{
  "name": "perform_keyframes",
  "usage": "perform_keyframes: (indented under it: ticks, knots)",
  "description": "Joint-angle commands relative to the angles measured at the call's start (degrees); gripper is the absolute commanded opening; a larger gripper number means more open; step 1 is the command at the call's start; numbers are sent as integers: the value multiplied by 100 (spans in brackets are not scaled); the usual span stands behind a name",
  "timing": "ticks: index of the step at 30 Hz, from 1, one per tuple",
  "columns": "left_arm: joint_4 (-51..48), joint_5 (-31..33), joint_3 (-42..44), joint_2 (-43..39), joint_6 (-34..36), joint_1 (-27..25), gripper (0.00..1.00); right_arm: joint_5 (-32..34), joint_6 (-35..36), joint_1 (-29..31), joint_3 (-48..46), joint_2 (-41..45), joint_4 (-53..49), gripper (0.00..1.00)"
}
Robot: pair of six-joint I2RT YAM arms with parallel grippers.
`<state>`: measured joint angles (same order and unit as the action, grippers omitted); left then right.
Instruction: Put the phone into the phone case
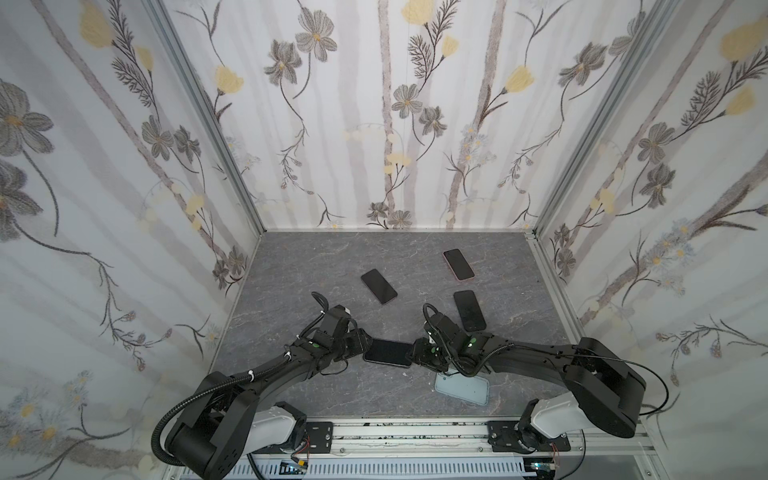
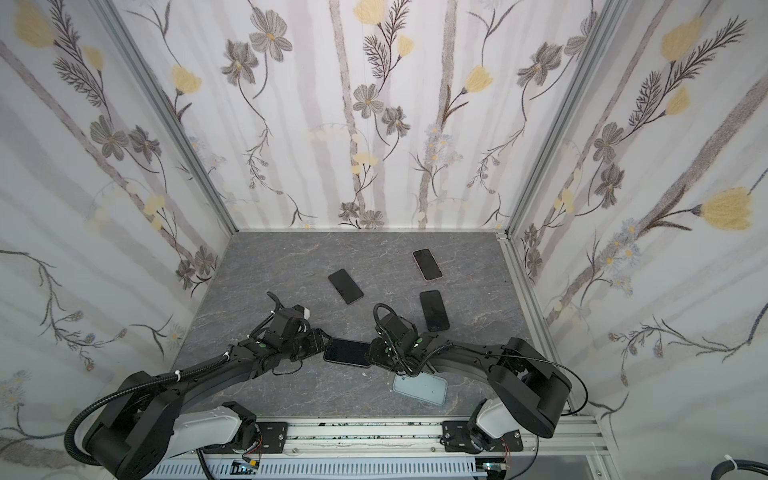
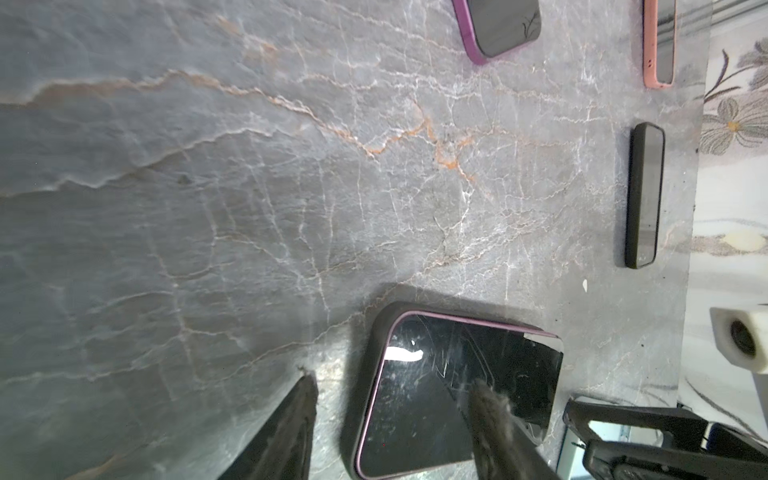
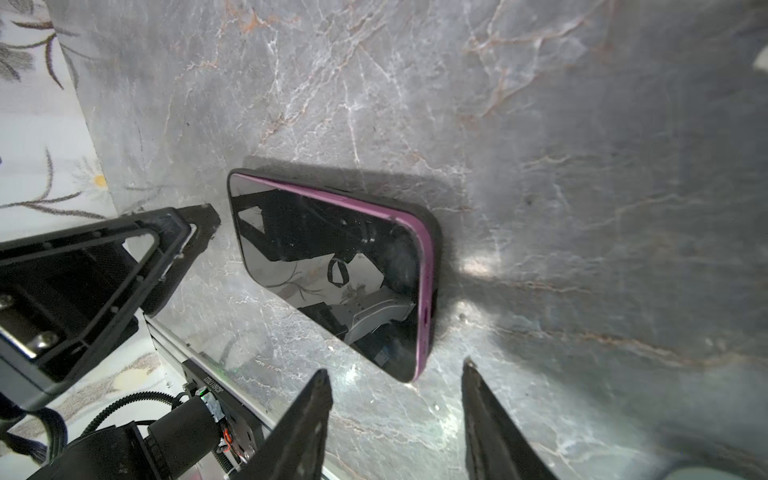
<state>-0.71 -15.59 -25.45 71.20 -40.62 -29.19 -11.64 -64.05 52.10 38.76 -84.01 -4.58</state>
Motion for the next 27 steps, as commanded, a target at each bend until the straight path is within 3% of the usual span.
perform_keyframes:
  ticks: [1,10,14,27]
  knots:
    - [-67,-342,-91,68,227,-2,54,50,76,2,41,-81,-107,46]
    - [-104,-391,1,298,415,-7,45,-167,212,2,277,-574,166,24]
    - [-97,-538,40,409,384,-18,42,-275,253,20,382,-685,176,19]
    - [-8,-856,295,146,-115,-95,40,-421,152,130,395,-899,319,15]
